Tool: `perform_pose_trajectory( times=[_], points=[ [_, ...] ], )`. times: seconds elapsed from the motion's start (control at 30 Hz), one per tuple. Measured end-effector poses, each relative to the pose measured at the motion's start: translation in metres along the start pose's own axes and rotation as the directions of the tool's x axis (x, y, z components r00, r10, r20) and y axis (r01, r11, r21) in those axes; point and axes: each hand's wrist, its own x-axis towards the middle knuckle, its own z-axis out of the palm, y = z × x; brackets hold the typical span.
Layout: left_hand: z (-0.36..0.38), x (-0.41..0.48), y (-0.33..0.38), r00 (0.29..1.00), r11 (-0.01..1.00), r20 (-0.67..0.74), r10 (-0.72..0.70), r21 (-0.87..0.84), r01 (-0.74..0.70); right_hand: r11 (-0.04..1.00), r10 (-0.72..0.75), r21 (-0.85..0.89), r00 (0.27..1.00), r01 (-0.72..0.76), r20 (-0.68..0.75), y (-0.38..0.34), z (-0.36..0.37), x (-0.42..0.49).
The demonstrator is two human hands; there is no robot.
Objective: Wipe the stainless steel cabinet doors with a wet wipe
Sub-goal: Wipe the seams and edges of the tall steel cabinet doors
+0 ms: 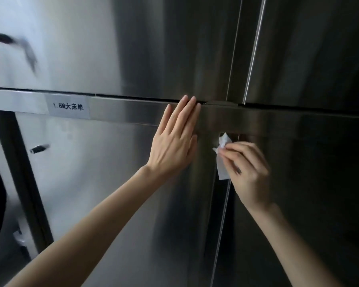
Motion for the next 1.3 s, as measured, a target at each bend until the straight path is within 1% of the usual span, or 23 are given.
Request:
perform_pose_trajectory(
  times=[0.1, 0.2, 0.3, 0.37, 0.43, 0.5, 0.53, 0.67, 0.73, 0.8, 0.9, 1.0, 1.13, 1.23, 1.3],
  points=[
    [0.009, -0.006, 0.014, 0.99, 0.992, -0.073, 0.124, 0.025, -0.122, 0.999, -0.023, -0.049, 0.995, 0.019, -0.097, 0.002, -0.001, -0.004],
    [0.016, -0.019, 0.024, 0.978, 0.985, -0.126, 0.168, 0.057, -0.162, 0.994, -0.061, -0.094, 0.985, 0.046, -0.161, -0.002, -0.003, -0.012],
    [0.022, -0.039, 0.027, 0.977, 0.986, -0.149, 0.155, 0.087, -0.143, 0.986, -0.111, -0.144, 0.975, 0.083, -0.195, -0.009, -0.002, -0.024],
    [0.022, -0.053, 0.027, 0.99, 0.996, -0.118, 0.079, 0.043, -0.075, 0.987, -0.094, -0.149, 0.975, 0.064, -0.202, -0.011, -0.001, -0.028],
    [0.023, -0.07, 0.023, 0.998, 0.998, -0.019, 0.052, 0.035, -0.052, 0.991, -0.051, -0.134, 0.984, 0.028, -0.173, -0.012, 0.001, -0.027],
    [0.023, -0.084, 0.018, 0.995, 0.994, 0.056, 0.08, 0.07, -0.083, 0.987, -0.045, -0.159, 0.992, 0.026, -0.12, -0.013, 0.005, -0.025],
    [0.023, -0.087, 0.015, 0.994, 0.993, 0.051, 0.092, 0.074, -0.096, 0.983, -0.057, -0.182, 0.993, 0.037, -0.103, -0.012, 0.007, -0.024],
    [0.014, -0.087, 0.018, 0.993, 0.991, -0.042, 0.106, 0.08, -0.103, 0.966, -0.101, -0.247, 0.993, 0.081, -0.069, -0.013, 0.013, -0.032],
    [0.011, -0.09, 0.02, 0.993, 0.992, -0.033, 0.114, 0.062, -0.112, 0.962, -0.098, -0.258, 0.995, 0.091, -0.015, -0.014, 0.014, -0.049],
    [0.007, -0.089, 0.017, 0.991, 0.989, -0.027, 0.132, 0.069, -0.13, 0.954, -0.127, -0.273, 0.992, 0.127, 0.018, -0.014, 0.01, -0.058],
    [0.002, -0.079, 0.013, 0.991, 0.989, -0.043, 0.128, 0.081, -0.124, 0.949, -0.159, -0.278, 0.987, 0.149, -0.014, -0.011, 0.005, -0.035],
    [0.004, -0.077, 0.021, 0.994, 0.994, -0.052, 0.096, 0.047, -0.094, 0.944, -0.153, -0.303, 0.987, 0.13, -0.052, -0.01, 0.006, -0.011],
    [0.022, -0.088, 0.035, 0.995, 0.995, -0.032, 0.095, 0.021, -0.094, 0.923, -0.146, -0.363, 0.989, 0.124, -0.033, -0.017, 0.017, -0.037],
    [0.029, -0.093, 0.041, 0.995, 0.995, -0.018, 0.1, 0.019, -0.1, 0.882, -0.208, -0.417, 0.976, 0.218, 0.07, -0.013, 0.014, -0.083],
    [0.029, -0.09, 0.041, 0.992, 0.991, -0.003, 0.128, 0.036, -0.128, 0.853, -0.247, -0.436, 0.958, 0.288, 0.148, -0.009, 0.005, -0.095]
  ],
)
